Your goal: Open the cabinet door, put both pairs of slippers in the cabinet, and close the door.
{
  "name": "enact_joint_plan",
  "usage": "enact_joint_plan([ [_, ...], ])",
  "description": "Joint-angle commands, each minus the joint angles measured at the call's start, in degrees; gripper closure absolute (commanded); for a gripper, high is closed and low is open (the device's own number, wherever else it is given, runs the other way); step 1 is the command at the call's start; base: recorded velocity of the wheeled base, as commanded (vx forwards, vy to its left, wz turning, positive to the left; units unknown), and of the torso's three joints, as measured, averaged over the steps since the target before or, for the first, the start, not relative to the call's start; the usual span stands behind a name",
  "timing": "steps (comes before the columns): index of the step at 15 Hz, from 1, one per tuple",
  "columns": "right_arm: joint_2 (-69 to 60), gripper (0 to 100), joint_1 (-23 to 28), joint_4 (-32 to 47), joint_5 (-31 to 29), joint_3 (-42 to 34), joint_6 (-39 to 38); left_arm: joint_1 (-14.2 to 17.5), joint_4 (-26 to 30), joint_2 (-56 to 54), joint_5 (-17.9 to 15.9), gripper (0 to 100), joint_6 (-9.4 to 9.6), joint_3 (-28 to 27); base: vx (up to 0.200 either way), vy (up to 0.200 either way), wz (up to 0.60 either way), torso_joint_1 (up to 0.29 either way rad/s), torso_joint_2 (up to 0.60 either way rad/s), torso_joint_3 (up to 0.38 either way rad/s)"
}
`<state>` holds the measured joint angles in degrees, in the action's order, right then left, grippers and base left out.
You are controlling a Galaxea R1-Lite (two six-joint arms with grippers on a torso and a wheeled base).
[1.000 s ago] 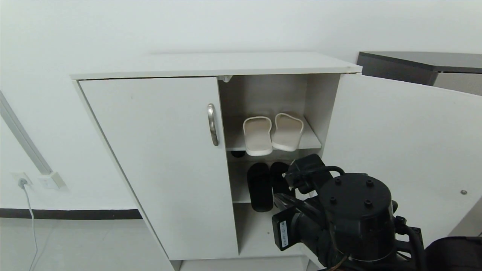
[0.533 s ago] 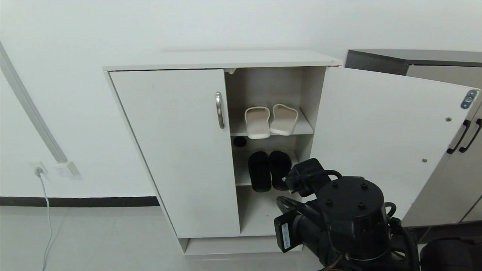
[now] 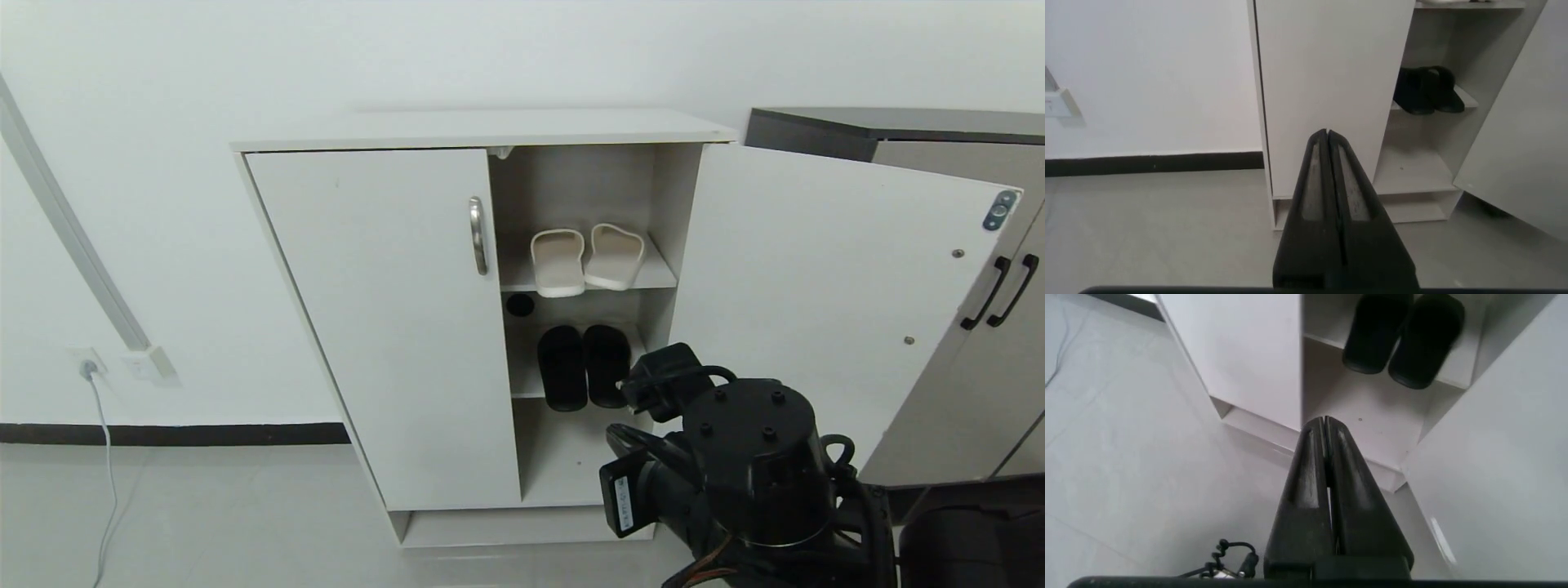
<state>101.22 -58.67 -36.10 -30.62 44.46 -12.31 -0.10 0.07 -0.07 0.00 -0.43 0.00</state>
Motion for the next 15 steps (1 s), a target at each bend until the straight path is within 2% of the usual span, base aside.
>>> enact_joint_plan([
  [1,0.3,100,0.0,0.0,0.0,-0.2,0.0,0.0,0.0,0.1,0.0,100,-0.01,0.0,0.0,0.0,0.0,0.0,0.0,0.0],
  [9,0.3,100,0.4,0.1,-0.1,-0.7,0.2,0.0,0.0,0.1,0.0,100,-0.01,0.0,0.0,0.0,0.0,0.0,0.0,0.0],
  [15,0.4,100,1.0,0.1,-0.1,-0.8,0.1,0.0,0.0,0.1,0.0,100,-0.01,0.0,0.0,0.0,0.0,0.028,-0.34,-0.3],
])
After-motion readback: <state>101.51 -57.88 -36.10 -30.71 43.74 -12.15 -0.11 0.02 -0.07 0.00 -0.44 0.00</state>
